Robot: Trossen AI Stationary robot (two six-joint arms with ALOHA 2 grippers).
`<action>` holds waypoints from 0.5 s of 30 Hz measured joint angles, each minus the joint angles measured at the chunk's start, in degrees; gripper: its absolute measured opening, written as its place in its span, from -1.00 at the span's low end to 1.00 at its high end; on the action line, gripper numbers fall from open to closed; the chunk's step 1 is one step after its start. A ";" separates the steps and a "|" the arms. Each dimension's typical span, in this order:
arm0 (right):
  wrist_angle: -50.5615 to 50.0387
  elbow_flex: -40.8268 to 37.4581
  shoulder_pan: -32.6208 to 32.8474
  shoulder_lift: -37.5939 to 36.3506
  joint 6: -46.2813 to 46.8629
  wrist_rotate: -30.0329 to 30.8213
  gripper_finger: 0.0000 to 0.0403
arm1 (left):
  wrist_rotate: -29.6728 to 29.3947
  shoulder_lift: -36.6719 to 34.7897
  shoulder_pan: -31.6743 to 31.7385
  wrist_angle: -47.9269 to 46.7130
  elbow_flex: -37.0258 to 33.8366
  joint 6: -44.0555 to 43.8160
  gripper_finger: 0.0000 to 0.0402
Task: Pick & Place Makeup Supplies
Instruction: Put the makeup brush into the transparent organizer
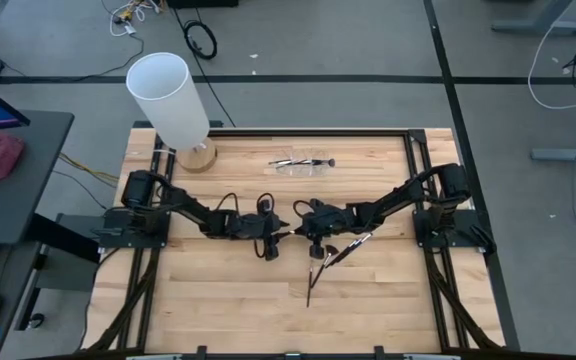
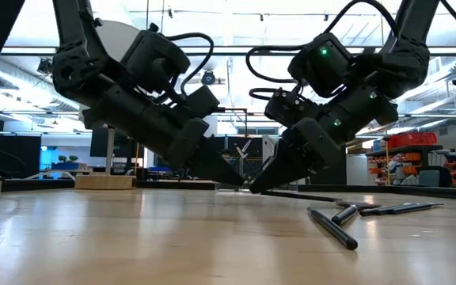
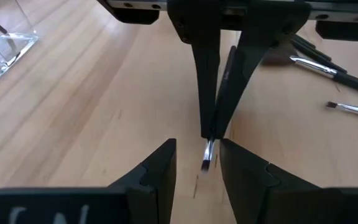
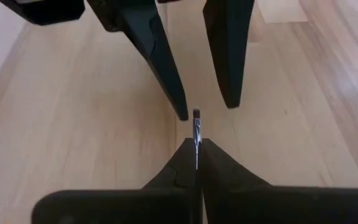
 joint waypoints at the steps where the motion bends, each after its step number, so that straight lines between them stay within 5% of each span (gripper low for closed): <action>1: -0.10 0.00 0.00 0.00 0.00 0.03 -0.96 | -0.02 -0.02 0.00 -0.38 0.18 -0.02 -0.37; 15: 2.00 0.02 0.00 -0.07 0.17 0.07 -0.96 | 1.46 -0.07 0.07 -1.93 0.24 -0.58 -0.37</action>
